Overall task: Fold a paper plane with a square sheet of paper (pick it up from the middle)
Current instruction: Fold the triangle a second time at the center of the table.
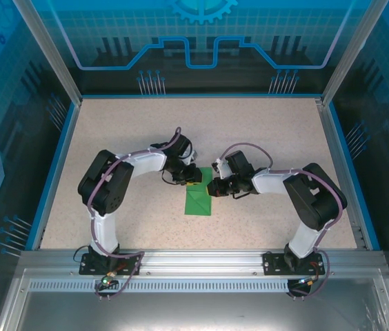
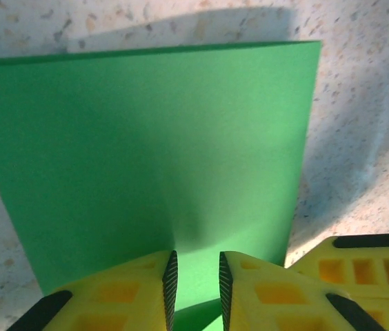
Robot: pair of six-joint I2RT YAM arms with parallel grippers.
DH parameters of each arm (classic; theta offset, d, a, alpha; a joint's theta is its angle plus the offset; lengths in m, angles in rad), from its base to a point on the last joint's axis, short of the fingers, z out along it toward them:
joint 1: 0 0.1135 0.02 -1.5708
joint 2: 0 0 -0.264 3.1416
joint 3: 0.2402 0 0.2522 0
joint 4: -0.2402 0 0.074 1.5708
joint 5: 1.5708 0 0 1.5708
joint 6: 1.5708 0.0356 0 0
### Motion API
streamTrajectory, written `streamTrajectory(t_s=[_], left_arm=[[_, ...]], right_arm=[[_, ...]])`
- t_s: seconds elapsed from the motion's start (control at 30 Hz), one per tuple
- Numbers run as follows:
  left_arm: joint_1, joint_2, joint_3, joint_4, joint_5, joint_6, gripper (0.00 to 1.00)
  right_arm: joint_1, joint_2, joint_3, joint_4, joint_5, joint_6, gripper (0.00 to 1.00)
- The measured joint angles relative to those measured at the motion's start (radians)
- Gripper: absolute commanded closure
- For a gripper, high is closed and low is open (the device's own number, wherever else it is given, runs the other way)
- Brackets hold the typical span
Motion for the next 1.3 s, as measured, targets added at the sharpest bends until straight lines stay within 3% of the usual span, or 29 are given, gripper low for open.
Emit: streamTrajectory(t_s=[1.3], left_arm=[[0.002, 0.017, 0.011, -0.032, -0.019, 0.081, 0.75]], right_arm=[[-0.014, 0.027, 0.036, -0.036, 0.004, -0.028, 0.95]])
